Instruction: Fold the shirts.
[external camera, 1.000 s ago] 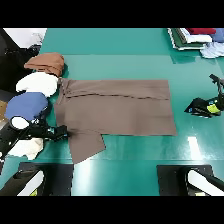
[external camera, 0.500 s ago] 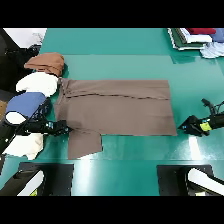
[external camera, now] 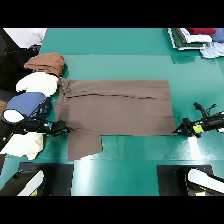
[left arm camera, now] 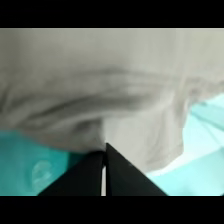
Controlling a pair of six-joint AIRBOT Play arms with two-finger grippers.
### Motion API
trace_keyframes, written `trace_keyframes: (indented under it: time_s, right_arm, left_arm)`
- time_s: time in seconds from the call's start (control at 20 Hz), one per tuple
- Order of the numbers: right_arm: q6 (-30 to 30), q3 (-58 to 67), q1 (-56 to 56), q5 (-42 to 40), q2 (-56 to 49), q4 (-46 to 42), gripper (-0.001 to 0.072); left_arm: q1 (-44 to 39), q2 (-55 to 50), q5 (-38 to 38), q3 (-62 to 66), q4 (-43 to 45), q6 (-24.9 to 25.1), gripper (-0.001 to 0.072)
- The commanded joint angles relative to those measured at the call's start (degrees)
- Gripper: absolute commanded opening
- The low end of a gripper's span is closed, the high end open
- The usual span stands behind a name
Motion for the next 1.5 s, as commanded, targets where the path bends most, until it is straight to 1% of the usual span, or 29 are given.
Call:
trace_keyframes:
  time_s: [0.0, 0.05, 0.1, 0.2, 0.25, 0.3, 0.35, 0.4, 0.45, 0.55, 0.7, 0.85, 0.95, 1.1, 1.2, 1.35, 1.4, 1.45]
  right_arm:
    - [1.7, -0.1, 0.2, 7.5, 8.3, -8.5, 0.0014]
    - [2.9, -0.1, 0.3, 9.9, 11.5, -12.1, 0.0015]
    - [3.7, -0.1, 0.2, 11.8, 14.8, -15.4, 0.0015]
    - [5.1, -0.1, 0.2, 14.4, 21.6, -20.8, 0.0014]
    - [5.6, -0.1, 0.2, 15.7, 24.6, -20.9, 0.0014]
    - [7.1, -0.1, 0.3, 16.7, 27.1, -20.7, 0.0014]
    - [8.9, -0.1, 0.7, 16.8, 28.9, -20.2, 0.0014]
    - [9.8, 0.1, 1.3, 16.3, 30.0, -19.7, 0.0014]
    - [9.8, 1.2, 2.3, 15.7, 30.1, -18.6, 0.0014]
    - [10.3, 5.6, 4.4, 13.9, 26.6, -16.3, 0.0014]
    - [11.1, 13.7, 8.7, 8.0, 17.2, -15.7, 0.0014]
    - [12.2, 21.6, 11.9, 5.0, 6.4, -15.7, 0.0015]
    - [12.3, 26.3, 13.1, 4.9, -0.1, -15.7, 0.0014]
    - [12.3, 32.5, 14.1, 4.4, -8.2, -15.7, 0.0015]
    - [12.3, 36.2, 13.9, 3.5, -12.5, -12.5, 0.0016]
    - [12.3, 41.3, 12.1, 1.3, -18.3, -4.9, 0.0018]
    - [12.2, 42.9, 11.5, 0.3, -20.1, -2.0, 0.0062]
    - [12.0, 44.6, 10.7, -0.6, -21.8, 0.5, 0.0314]
  left_arm:
    - [-1.4, 6.3, -9.6, 0.5, 3.2, -0.3, 0.0019]
    - [-2.7, 9.8, -11.3, -0.7, 3.4, -2.0, 0.0019]
    - [-4.3, 13.5, -13.3, -2.2, 3.3, -4.9, 0.0019]
    - [-7.6, 19.1, -19.4, -3.6, 3.0, -10.1, 0.0021]
    - [-8.7, 21.0, -22.4, -3.4, 2.4, -11.9, 0.0021]
    - [-9.2, 22.2, -24.3, -2.6, 1.5, -12.6, 0.0022]
    - [-9.2, 22.5, -24.5, -1.0, 1.2, -12.5, 0.0021]
    - [-9.2, 22.4, -22.4, 1.4, 1.8, -12.5, 0.0021]
    - [-9.2, 22.4, -18.5, 3.6, 2.2, -12.3, 0.0021]
    - [-9.2, 20.3, -9.0, 7.5, 4.0, -10.9, 0.0021]
    - [-9.2, 11.4, 0.4, 11.6, 6.9, -7.7, 0.0023]
    - [-9.2, 0.0, 11.6, 15.0, 7.4, -7.5, 0.0023]
    - [-9.2, -7.6, 15.8, 18.0, 7.5, -7.5, 0.0023]
    - [-9.2, -16.0, 20.4, 22.0, 7.4, -7.5, 0.0023]
    - [-9.2, -19.8, 22.7, 24.3, 7.5, -7.5, 0.0024]
    - [-9.2, -23.0, 25.9, 27.4, 7.4, -7.8, 0.0026]
    - [-9.2, -23.1, 26.5, 28.0, 7.2, -8.0, 0.0122]
    - [-9.2, -23.1, 26.8, 28.5, 6.9, -8.0, 0.043]
